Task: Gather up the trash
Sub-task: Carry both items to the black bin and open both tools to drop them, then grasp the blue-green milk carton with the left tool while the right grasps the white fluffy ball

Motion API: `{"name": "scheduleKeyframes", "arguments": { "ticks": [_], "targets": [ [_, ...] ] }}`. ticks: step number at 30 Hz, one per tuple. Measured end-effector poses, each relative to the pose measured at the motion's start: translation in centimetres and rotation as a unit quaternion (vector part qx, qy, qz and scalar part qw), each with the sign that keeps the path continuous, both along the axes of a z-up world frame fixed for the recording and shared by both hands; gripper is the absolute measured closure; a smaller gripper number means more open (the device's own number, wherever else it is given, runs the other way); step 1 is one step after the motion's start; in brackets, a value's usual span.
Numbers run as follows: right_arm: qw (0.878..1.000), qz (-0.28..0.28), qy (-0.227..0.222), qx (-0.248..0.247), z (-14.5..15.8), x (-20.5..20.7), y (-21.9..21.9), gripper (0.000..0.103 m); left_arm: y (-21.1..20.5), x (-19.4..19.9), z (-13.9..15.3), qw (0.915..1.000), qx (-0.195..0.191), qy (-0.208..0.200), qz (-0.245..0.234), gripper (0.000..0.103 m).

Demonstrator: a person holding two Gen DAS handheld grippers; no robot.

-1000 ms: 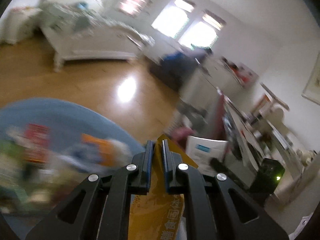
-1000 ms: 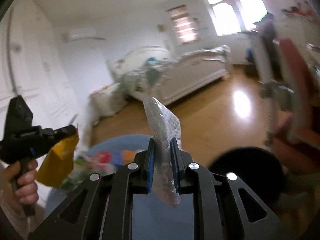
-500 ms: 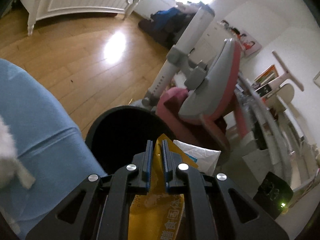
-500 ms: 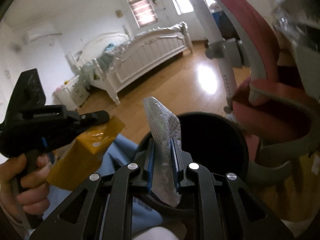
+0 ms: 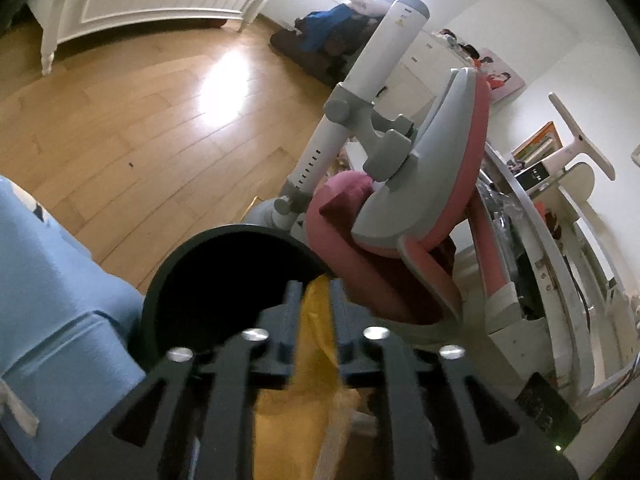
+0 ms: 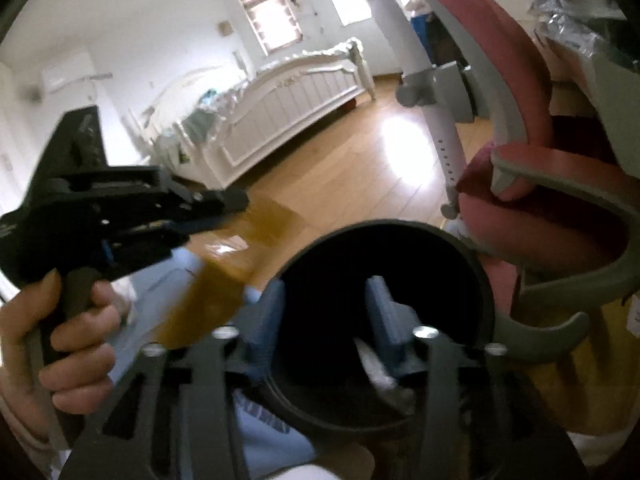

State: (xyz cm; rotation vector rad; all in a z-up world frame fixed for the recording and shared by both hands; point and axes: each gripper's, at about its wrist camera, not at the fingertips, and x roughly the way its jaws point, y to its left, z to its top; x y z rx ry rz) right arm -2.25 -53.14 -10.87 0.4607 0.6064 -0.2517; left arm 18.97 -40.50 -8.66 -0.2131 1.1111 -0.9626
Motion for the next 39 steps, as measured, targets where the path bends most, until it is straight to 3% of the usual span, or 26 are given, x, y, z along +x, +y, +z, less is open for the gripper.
{"name": "scheduleKeyframes", "arguments": {
  "ticks": [1,3,9,12,16,18,21,25,26,29,33,34,36,39],
  "targets": [
    [1.0,0.0,-0.004,-0.003,0.3,-0.2,0.2,0.045,0.6,-0.1,0.5,1.0,0.002,-0.007,0.004,0.036],
    [1.0,-0.003,-0.007,-0.007,0.7,-0.5,0.6,0.04,1.4,-0.5,1.4,0.9995,-0.008,-0.028,0.014,0.026],
    [1.0,0.019,-0.021,-0.007,2.6,-0.2,2.7,0.036,6.5,-3.6,6.3,0.9952,-0.027,-0.092,0.02,0.026],
    [0.998,0.05,-0.027,-0.008,3.7,0.8,4.9,0.036,10.9,-5.8,8.9,0.9896,-0.017,-0.138,0.038,0.026],
    [0.992,0.121,-0.033,0.002,5.3,3.3,9.3,0.036,17.2,-6.7,10.5,0.9834,0.0,-0.16,0.085,0.026],
    [0.988,0.151,-0.031,0.005,5.8,4.5,11.4,0.036,21.2,-6.5,10.8,0.977,0.025,-0.172,0.124,0.026],
    [0.98,0.199,-0.023,-0.001,6.3,6.5,15.0,0.036,27.1,-5.7,10.3,0.9605,0.09,-0.189,0.184,0.026],
    [0.971,0.238,0.014,-0.011,6.0,10.2,18.5,0.036,33.8,-3.6,8.4,0.9275,0.197,-0.203,0.245,0.026],
    [0.97,0.241,0.026,-0.01,5.6,11.2,19.0,0.036,35.1,-2.8,7.6,0.9225,0.22,-0.198,0.248,0.026],
    [0.965,0.254,0.062,-0.01,4.6,14.2,20.1,0.036,37.5,-1.3,5.5,0.9208,0.247,-0.185,0.238,0.026],
    [0.96,0.249,0.116,-0.049,2.6,18.4,21.1,0.036,38.7,-0.1,4.6,0.9325,0.231,-0.176,0.215,0.026],
    [0.955,0.256,0.143,-0.046,1.8,19.6,21.3,0.036,38.8,0.2,4.5,0.9321,0.235,-0.18,0.21,0.026],
    [0.949,0.273,0.157,-0.028,0.7,20.4,21.5,0.036,38.2,0.6,4.3,0.9299,0.252,-0.193,0.187,0.026],
    [0.947,0.284,0.148,-0.023,0.3,20.2,22.1,0.055,37.2,1.9,3.6,0.9329,0.263,-0.196,0.148,0.026]
  ]
}}
